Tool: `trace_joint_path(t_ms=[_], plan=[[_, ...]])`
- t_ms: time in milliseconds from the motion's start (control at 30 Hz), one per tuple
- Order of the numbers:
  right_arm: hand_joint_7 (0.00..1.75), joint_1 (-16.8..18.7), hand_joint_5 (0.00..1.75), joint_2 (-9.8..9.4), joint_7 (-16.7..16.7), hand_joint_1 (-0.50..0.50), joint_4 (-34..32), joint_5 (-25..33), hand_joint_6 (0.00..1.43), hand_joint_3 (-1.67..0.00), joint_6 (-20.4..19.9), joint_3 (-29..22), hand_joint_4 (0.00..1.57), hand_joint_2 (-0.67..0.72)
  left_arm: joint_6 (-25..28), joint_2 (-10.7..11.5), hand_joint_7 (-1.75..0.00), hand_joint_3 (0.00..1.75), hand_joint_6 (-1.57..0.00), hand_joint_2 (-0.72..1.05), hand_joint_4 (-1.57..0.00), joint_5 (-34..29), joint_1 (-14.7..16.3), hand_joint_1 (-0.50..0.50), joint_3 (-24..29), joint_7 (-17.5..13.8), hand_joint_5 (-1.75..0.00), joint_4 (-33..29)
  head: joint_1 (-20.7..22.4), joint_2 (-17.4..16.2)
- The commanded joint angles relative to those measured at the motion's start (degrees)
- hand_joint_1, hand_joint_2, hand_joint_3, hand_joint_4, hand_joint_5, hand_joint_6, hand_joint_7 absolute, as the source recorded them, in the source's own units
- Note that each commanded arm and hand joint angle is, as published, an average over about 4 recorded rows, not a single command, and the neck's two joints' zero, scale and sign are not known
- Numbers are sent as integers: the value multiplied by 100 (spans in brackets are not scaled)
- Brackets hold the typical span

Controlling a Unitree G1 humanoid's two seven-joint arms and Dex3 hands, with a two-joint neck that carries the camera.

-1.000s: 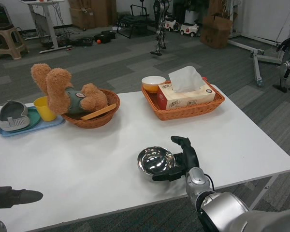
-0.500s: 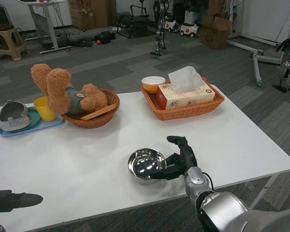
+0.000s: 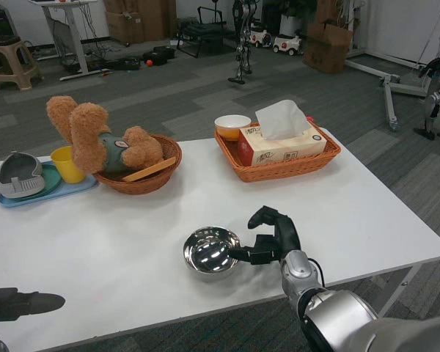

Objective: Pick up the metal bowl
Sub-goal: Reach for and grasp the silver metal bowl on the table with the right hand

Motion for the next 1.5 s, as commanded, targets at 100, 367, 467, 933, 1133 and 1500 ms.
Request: trace_joint_path(t_ms=[100,367,467,933,1133,1500], plan=[[161,250,153,-69,-29,21,-554,58,66,-50,-195,-125,134,-11,-33,17,0,0,0,-72,-94,17,30,-50,32,3,-103,-26,46,-15],[162,659,165,-173,0,-1,-1479,47,24,-81,-434,-196,104,-5,-33,17,-2,0,0,-72,-93,15,8,-50,32,5,-103,3,67,-20],[168,806,165,-236,2,-5,-1842,36,16,-89,-434,-193,88,-2,-33,17,-5,0,0,-72,-94,8,-10,-50,32,8,-103,10,86,-24],[134,935,90,-502,204,-33,-4698,-1302,0,-87,419,-222,1,34,-33,4,-2,0,0,-72,-94,17,-100,-50,28,3,-103,23,347,35],[147,551,73,-337,494,-33,-5037,-1963,0,-93,673,-106,0,30,-38,-9,0,0,0,-72,-91,17,-76,-50,63,3,-103,18,546,67],[154,206,39,-280,815,-38,-6003,-4800,0,-103,1809,206,0,28,-42,-9,-3,0,0,-72,-92,17,-41,-50,136,3,-103,16,944,25]])
